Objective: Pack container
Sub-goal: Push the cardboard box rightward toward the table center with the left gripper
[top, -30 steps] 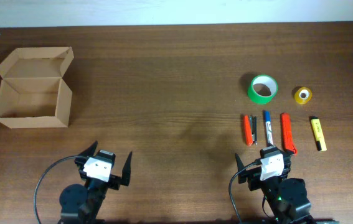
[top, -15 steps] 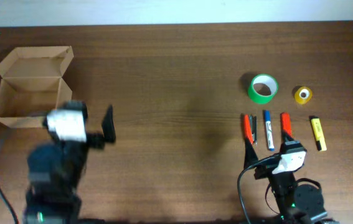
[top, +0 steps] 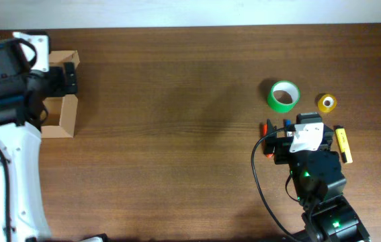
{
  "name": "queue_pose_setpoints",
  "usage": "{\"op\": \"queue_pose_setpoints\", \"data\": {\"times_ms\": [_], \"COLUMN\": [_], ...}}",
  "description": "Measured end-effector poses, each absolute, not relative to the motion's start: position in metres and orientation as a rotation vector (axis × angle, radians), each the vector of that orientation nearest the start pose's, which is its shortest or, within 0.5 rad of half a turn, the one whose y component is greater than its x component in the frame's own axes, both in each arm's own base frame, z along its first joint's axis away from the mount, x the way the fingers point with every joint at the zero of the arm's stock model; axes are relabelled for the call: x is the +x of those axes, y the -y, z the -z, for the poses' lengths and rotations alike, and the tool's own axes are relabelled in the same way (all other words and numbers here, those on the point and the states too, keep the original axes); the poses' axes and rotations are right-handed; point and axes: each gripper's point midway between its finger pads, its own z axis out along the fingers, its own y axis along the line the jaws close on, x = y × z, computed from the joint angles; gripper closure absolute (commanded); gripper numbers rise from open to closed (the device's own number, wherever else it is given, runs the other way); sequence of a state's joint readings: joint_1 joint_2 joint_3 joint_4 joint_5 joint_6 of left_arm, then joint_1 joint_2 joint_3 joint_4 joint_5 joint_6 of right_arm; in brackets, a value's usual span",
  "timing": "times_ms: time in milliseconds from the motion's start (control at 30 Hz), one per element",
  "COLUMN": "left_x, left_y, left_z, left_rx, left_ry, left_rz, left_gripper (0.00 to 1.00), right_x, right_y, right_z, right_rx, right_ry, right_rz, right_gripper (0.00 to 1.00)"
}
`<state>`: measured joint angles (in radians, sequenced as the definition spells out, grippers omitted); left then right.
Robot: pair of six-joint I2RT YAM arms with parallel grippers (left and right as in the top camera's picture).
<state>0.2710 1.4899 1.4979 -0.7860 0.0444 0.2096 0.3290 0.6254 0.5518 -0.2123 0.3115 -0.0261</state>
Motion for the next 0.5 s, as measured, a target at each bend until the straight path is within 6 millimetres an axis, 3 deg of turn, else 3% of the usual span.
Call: {"op": "queue_pose_setpoints", "data": {"times_ms": [67, 133, 233, 300, 400, 500], "left_x": [0.405, 0.421, 0.430, 0.420, 0.412, 0.407], "left_y": [-0.121, -0.132, -0.132, -0.127, -0.125, -0.130], "left_z": [-0.243, -0.220, -0.193, -0.175, -0.166, -0.154], "left_rx": [-0.079, -0.078, -0.024, 0.043, 0.104, 0.118], "left_ry": [-2.471, -2.557, -2.700, -2.794, -2.843, -2.888], "left_rz": [-0.156, -0.111, -0.044, -0.003, 0.010, 0.026], "left_gripper": [0.01, 0.01, 0.05, 0.05, 0.06, 0.16], "right_x": [0.283, 0.281, 0.279, 0.282, 0.289, 0.295], "right_y": [-0.042, -0.041, -0.041, -0.042, -0.043, -0.044], "right_z": [-0.243, -0.241, -0.242, -0.245, -0.252, -0.254], "right_rx": [-0.118, -0.128, -0.147, -0.158, -0.154, -0.151], "right_ry": [-1.853, -1.876, -1.935, -1.969, -1.975, -1.980], "right_rz": [0.078, 0.083, 0.095, 0.104, 0.116, 0.124], "right_gripper": [0.01, 0.01, 0.01, 0.01, 0.01, 0.01]}}
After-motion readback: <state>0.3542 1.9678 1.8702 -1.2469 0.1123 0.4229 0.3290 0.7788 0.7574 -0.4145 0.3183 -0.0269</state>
